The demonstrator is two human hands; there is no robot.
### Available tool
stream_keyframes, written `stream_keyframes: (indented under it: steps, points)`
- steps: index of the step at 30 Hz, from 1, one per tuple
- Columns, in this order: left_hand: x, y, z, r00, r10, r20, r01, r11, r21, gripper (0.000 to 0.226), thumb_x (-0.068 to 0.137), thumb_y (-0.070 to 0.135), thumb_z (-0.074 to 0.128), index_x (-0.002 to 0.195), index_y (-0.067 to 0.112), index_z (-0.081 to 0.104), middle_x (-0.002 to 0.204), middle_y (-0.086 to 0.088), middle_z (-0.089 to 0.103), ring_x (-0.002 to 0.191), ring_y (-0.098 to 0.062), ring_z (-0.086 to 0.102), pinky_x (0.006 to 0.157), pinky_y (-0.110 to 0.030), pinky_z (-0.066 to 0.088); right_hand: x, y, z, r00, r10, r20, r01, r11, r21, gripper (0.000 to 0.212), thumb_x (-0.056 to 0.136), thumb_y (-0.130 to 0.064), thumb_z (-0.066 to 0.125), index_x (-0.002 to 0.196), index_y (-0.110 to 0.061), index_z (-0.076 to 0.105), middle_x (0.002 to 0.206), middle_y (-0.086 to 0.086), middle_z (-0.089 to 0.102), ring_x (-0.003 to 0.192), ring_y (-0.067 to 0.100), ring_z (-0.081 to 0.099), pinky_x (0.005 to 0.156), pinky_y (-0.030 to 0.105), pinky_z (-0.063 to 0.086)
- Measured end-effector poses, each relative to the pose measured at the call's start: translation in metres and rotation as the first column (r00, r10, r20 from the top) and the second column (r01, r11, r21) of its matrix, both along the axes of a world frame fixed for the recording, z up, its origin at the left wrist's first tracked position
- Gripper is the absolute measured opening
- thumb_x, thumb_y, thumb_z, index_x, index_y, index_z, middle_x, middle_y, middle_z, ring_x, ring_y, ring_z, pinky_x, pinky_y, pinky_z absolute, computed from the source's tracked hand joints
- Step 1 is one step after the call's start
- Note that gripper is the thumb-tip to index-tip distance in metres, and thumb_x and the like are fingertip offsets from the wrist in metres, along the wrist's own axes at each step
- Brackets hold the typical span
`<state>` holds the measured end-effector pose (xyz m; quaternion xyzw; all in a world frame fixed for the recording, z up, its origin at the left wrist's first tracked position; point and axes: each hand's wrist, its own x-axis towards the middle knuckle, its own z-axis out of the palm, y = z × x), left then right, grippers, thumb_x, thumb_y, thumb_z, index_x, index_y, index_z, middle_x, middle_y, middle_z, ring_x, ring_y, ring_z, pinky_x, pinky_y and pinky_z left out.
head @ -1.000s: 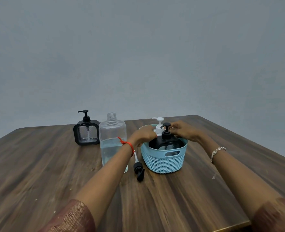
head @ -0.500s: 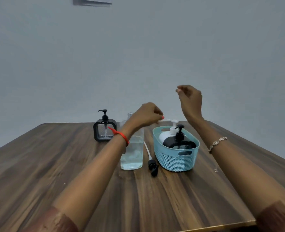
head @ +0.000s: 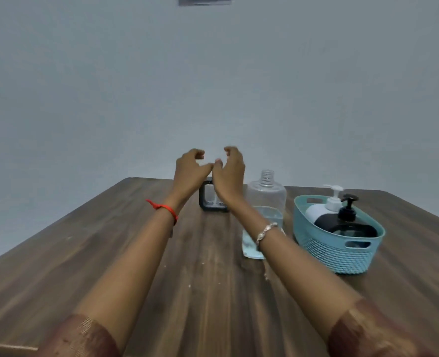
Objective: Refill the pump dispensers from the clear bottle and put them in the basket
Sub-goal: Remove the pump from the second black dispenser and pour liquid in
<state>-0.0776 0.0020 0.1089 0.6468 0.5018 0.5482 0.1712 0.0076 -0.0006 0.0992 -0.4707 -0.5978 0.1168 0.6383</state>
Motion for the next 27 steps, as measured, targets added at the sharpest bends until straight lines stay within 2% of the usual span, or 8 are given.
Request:
stream_keyframes:
  steps: [6,9,11,13,16,18,22,27]
  points:
    - [-0.014,0.069,-0.060,0.999,-0.039,-0.035,0.027,0.954,-0.299,0.062,0.083,0.021,0.065,0.138,0.009,0.040,0.148,-0.014,0.038,0.136,-0.027,0.037,0.106,-0.034,0.035,-0.013,0.067,-0.054,0.979,-0.173,-0.112,0.107,0.890,-0.443,0.046,0.085,0.000,0.050,0.129,-0.001,0.035,0.136,0.017,0.036,0.121,0.036,0.041,0.094,0.039,0.036]
    - [-0.015,0.102,-0.081,0.999,0.006,-0.038,-0.017,0.951,-0.308,0.018,0.076,0.025,0.069,0.086,0.022,0.054,0.104,-0.012,0.061,0.107,-0.028,0.055,0.081,-0.032,0.044,-0.013,0.103,-0.073,0.949,-0.260,-0.180,0.129,0.837,-0.532,0.062,0.083,0.000,0.056,0.138,-0.005,0.027,0.142,0.018,0.029,0.125,0.038,0.034,0.098,0.042,0.035]
    - [-0.013,0.120,-0.088,1.000,0.008,-0.025,-0.016,0.951,-0.309,0.032,0.076,0.025,0.070,0.070,0.030,0.039,0.076,0.007,0.047,0.084,-0.018,0.051,0.072,-0.026,0.043,-0.015,0.122,-0.081,0.925,-0.299,-0.235,0.125,0.823,-0.554,0.070,0.083,-0.004,0.059,0.143,-0.009,0.021,0.147,0.017,0.024,0.128,0.039,0.031,0.101,0.044,0.036]
    - [-0.012,0.137,-0.093,1.000,-0.004,0.003,0.005,0.944,-0.328,0.024,0.079,0.021,0.068,0.094,0.023,0.050,0.096,0.001,0.055,0.101,-0.019,0.052,0.093,-0.036,0.043,-0.017,0.138,-0.087,0.903,-0.314,-0.292,0.110,0.827,-0.551,0.073,0.085,-0.002,0.058,0.145,-0.011,0.017,0.151,0.017,0.019,0.132,0.040,0.027,0.107,0.043,0.031]
    - [-0.010,0.158,-0.100,0.999,-0.025,0.020,0.031,0.927,-0.375,0.071,0.084,0.020,0.065,0.143,0.001,0.030,0.144,-0.012,0.042,0.137,-0.029,0.035,0.112,-0.039,0.030,-0.018,0.155,-0.095,0.906,-0.306,-0.293,0.108,0.835,-0.539,0.073,0.087,0.001,0.055,0.146,-0.014,0.015,0.154,0.015,0.014,0.138,0.037,0.020,0.112,0.040,0.022]
    - [-0.009,0.170,-0.107,1.000,-0.026,0.013,0.029,0.927,-0.375,0.071,0.086,0.018,0.063,0.144,-0.005,0.027,0.149,-0.017,0.036,0.139,-0.030,0.031,0.113,-0.039,0.028,-0.018,0.162,-0.099,0.915,-0.301,-0.267,0.120,0.838,-0.533,0.072,0.087,0.001,0.054,0.147,-0.014,0.016,0.154,0.013,0.016,0.138,0.035,0.021,0.110,0.039,0.022]
    - [-0.005,0.178,-0.117,0.981,-0.131,0.143,0.170,0.934,-0.315,0.039,0.088,0.001,0.058,0.126,-0.002,0.049,0.127,-0.019,0.057,0.119,-0.029,0.054,0.100,-0.035,0.043,-0.018,0.163,-0.102,0.917,-0.325,-0.231,0.177,0.851,-0.494,0.062,0.089,0.002,0.048,0.144,-0.011,0.023,0.148,0.013,0.030,0.132,0.030,0.034,0.104,0.034,0.028]
    - [-0.005,0.170,-0.118,0.965,-0.136,0.225,0.197,0.942,-0.271,0.048,0.087,0.009,0.063,0.131,-0.003,0.045,0.127,-0.016,0.058,0.115,-0.026,0.055,0.100,-0.037,0.045,-0.020,0.146,-0.103,0.906,-0.401,-0.137,0.298,0.833,-0.466,0.052,0.092,-0.002,0.046,0.140,-0.012,0.032,0.143,0.011,0.039,0.130,0.029,0.034,0.102,0.032,0.028]
